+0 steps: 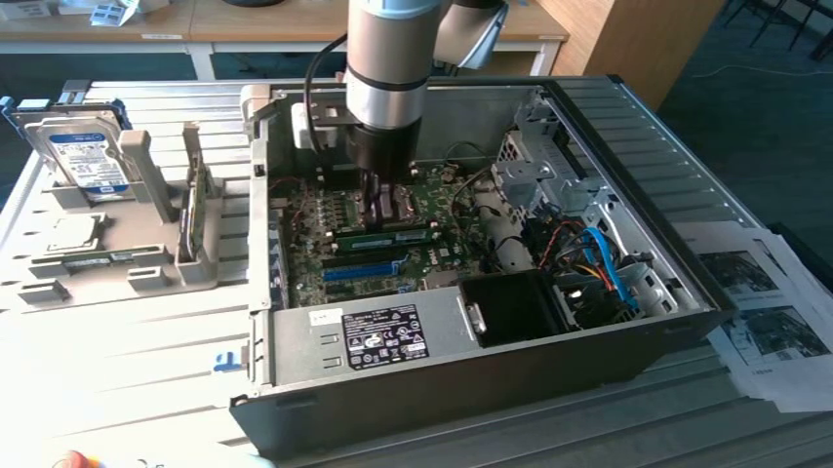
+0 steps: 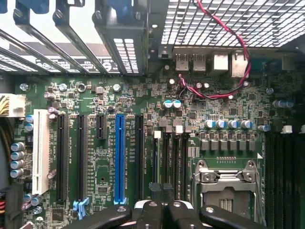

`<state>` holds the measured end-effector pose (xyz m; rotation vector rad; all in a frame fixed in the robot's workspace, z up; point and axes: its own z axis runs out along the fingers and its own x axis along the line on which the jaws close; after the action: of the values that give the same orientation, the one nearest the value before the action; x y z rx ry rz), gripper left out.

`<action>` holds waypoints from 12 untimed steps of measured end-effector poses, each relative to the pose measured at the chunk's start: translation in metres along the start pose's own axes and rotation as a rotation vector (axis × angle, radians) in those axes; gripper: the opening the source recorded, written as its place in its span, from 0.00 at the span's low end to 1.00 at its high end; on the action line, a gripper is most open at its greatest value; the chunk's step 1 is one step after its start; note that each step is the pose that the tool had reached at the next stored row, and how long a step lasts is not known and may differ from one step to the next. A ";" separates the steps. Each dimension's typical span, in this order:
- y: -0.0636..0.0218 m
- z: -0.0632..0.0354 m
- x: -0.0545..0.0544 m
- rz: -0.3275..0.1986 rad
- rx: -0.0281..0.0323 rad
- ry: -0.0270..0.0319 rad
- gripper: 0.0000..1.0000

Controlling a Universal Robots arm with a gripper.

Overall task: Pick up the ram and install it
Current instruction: 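Press down the ram until it locks into place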

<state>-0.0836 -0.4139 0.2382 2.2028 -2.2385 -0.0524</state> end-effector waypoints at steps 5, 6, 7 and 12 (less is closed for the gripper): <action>0.0001 -0.0059 0.000 0.000 0.0000 0.0001 0.10; 0.0002 -0.0070 0.000 0.000 0.0000 0.0000 0.10; 0.0002 -0.0080 0.000 0.000 0.0000 0.0000 0.10; 0.0003 -0.0134 0.000 0.000 0.0000 0.0000 0.10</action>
<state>-0.0836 -0.4139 0.2516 2.2027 -2.2386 -0.0523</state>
